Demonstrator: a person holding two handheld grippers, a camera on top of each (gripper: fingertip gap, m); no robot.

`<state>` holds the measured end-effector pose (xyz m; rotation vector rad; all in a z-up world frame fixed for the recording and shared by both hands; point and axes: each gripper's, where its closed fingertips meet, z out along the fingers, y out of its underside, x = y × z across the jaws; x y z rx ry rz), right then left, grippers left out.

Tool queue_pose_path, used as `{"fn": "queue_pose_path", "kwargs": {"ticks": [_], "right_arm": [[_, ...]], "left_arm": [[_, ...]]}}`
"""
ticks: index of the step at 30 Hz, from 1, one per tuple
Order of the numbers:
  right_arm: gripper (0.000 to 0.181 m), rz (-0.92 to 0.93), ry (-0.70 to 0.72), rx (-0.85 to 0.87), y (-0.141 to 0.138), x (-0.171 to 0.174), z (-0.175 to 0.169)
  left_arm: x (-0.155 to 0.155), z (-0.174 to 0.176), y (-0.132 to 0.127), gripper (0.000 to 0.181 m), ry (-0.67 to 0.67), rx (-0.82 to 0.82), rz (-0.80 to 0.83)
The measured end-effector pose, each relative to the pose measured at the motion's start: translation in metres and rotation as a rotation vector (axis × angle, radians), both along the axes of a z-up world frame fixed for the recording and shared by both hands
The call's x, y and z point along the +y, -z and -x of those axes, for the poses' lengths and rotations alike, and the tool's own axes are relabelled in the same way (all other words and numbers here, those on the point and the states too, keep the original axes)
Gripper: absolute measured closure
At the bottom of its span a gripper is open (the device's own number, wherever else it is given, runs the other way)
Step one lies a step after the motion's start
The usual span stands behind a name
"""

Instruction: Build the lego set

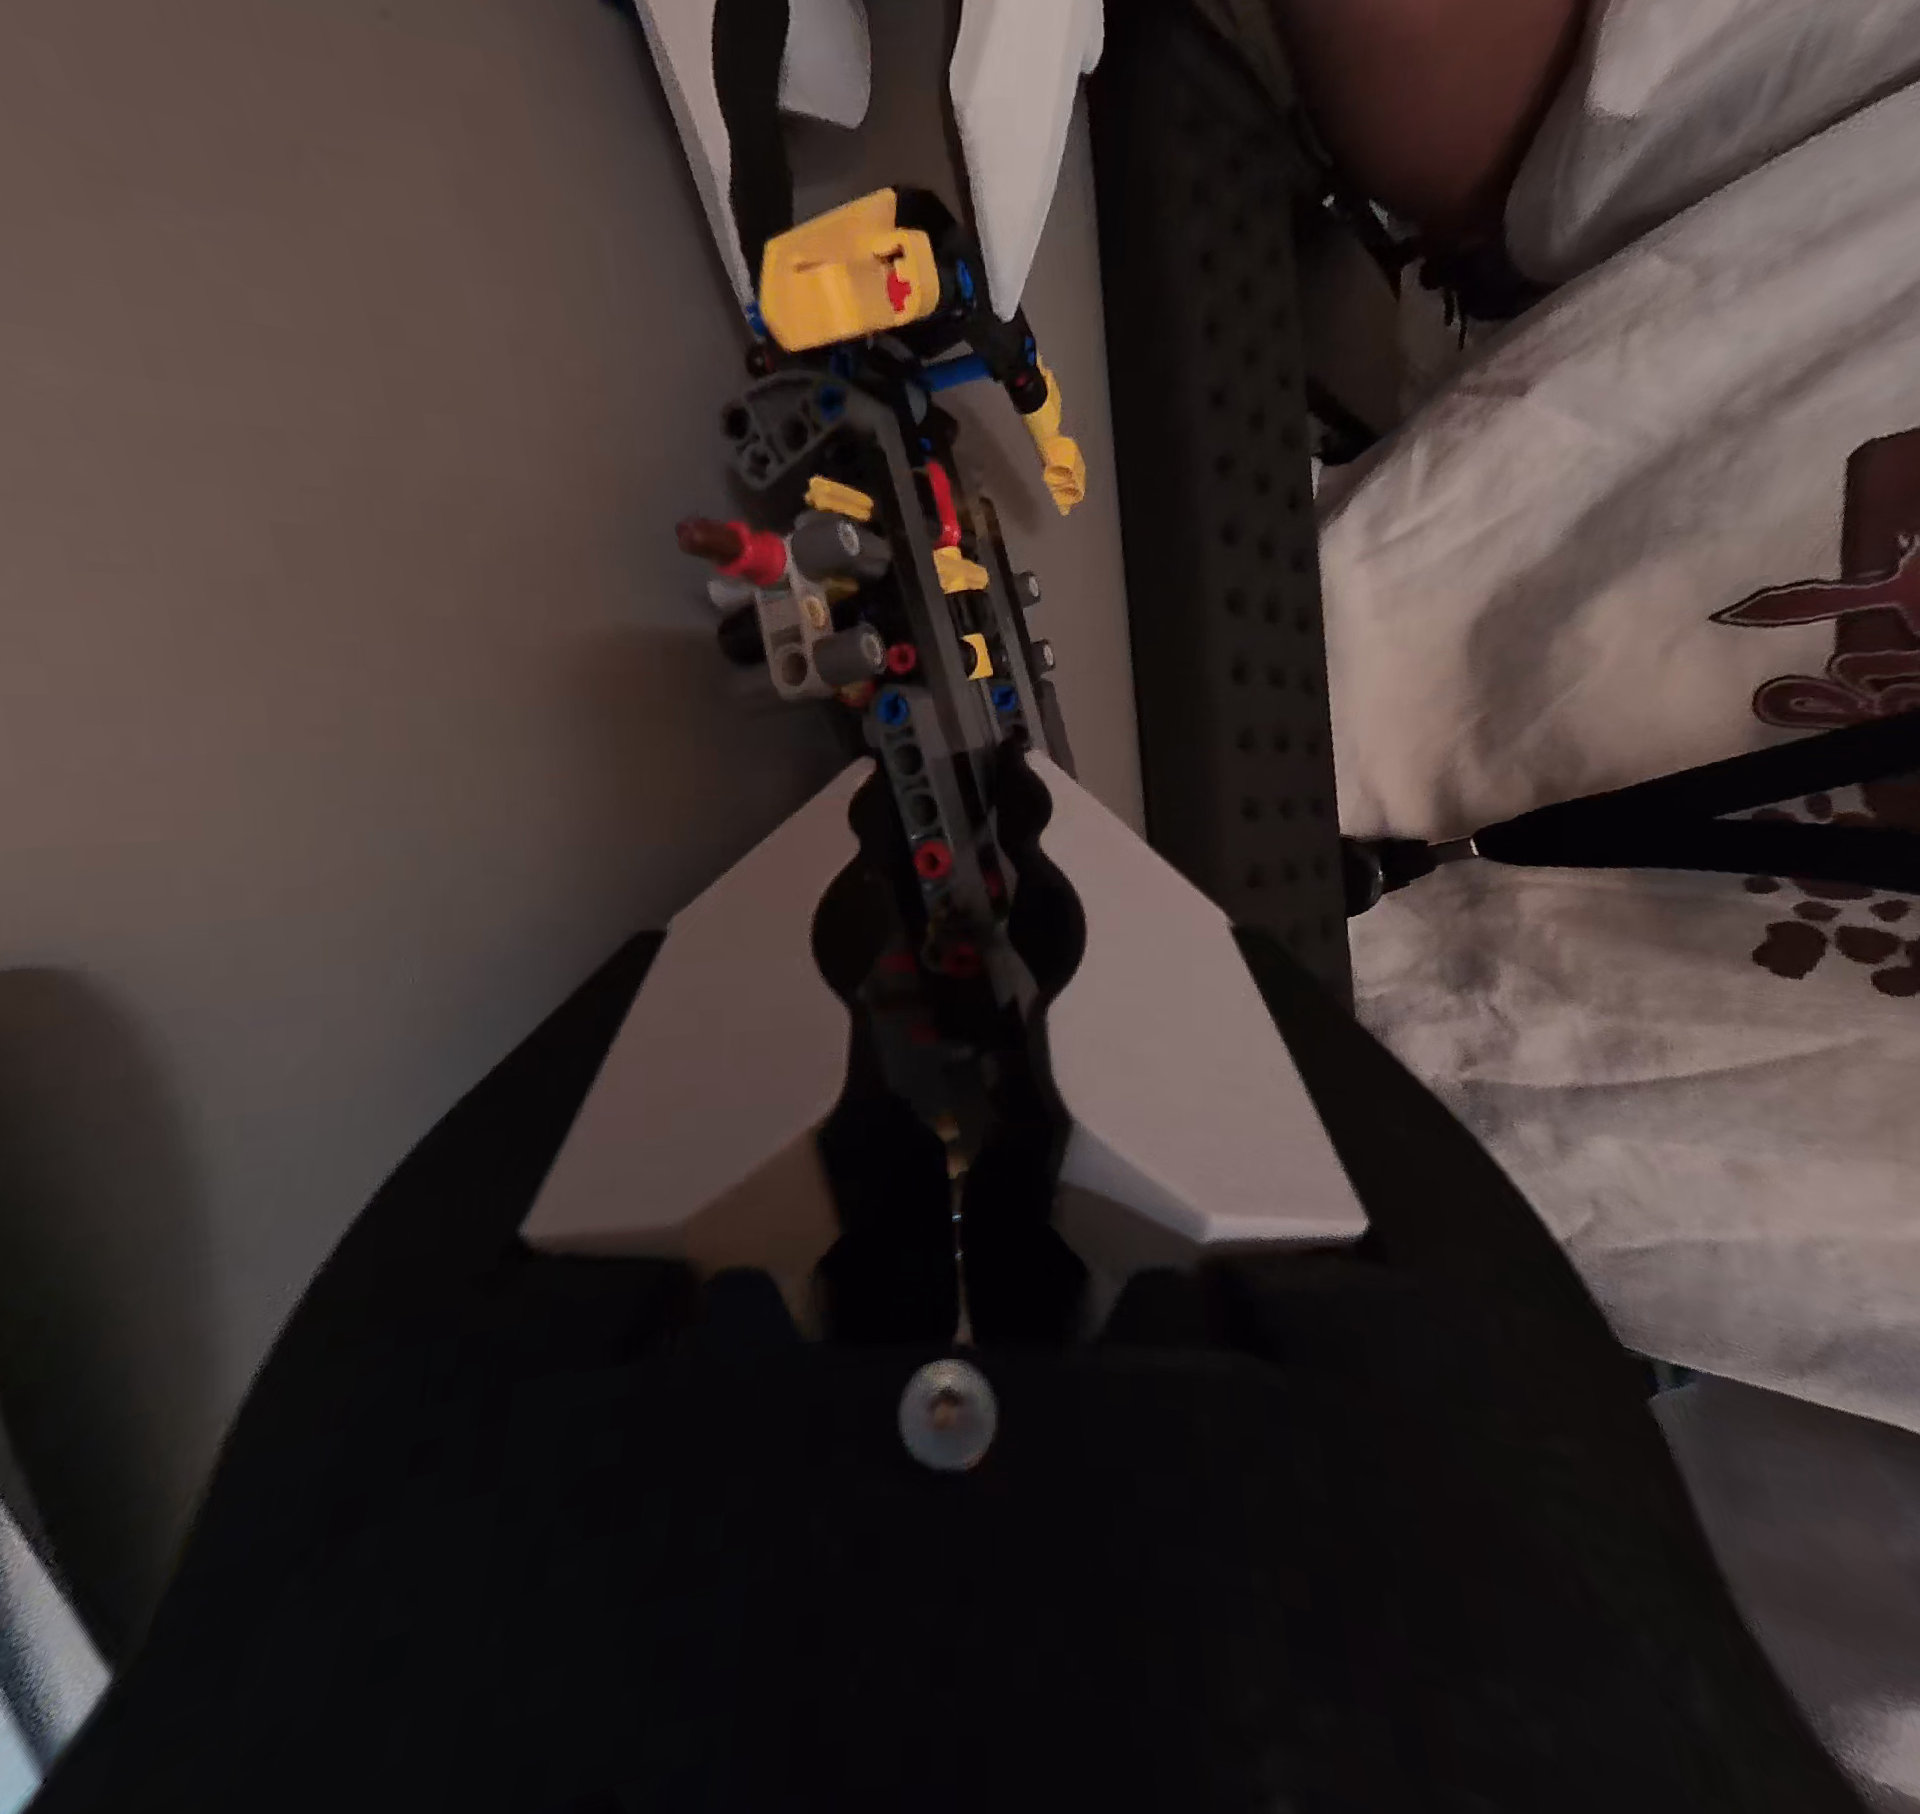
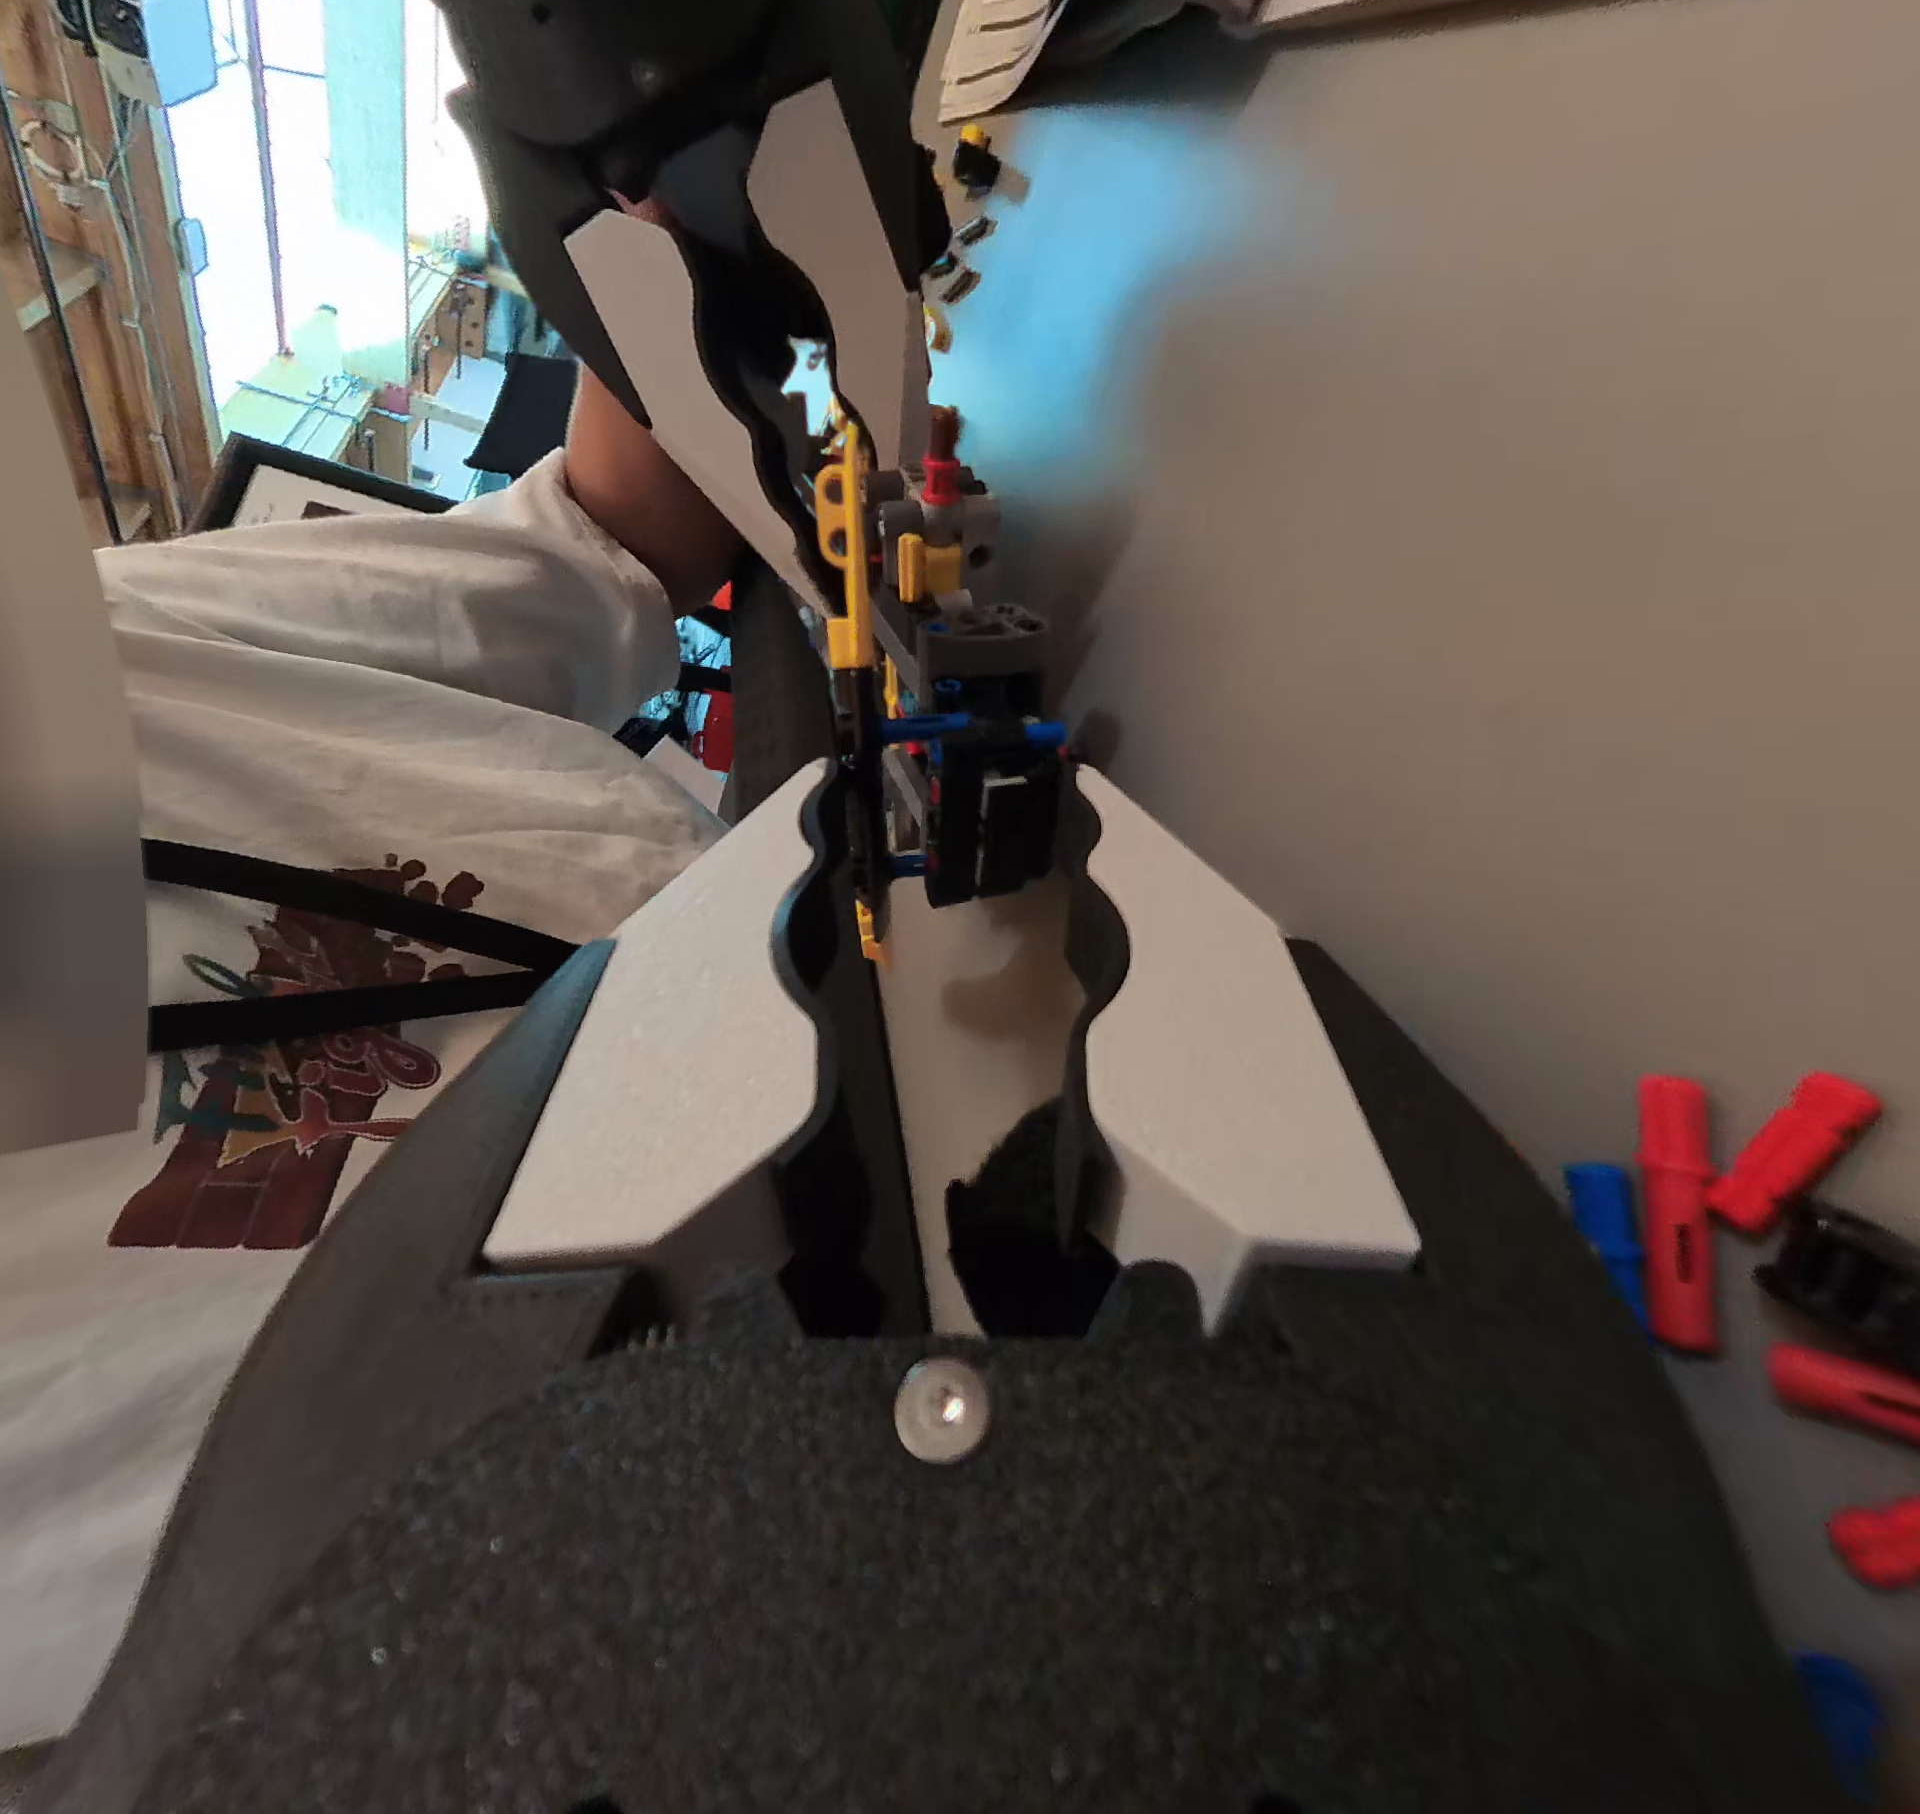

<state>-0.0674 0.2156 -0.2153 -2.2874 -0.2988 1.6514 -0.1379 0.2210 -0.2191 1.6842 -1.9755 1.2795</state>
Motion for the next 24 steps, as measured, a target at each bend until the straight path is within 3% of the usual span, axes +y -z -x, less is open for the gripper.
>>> {"fn": "queue_pose_path", "kwargs": {"ticks": [24], "right_arm": [[0.142,0.017,-0.094,0.012,0.0015,0.0009,-0.0019]], "left_arm": [[0.0005,-0.0013,-0.0008,0.168,0.014,-0.038,0.095]]}}
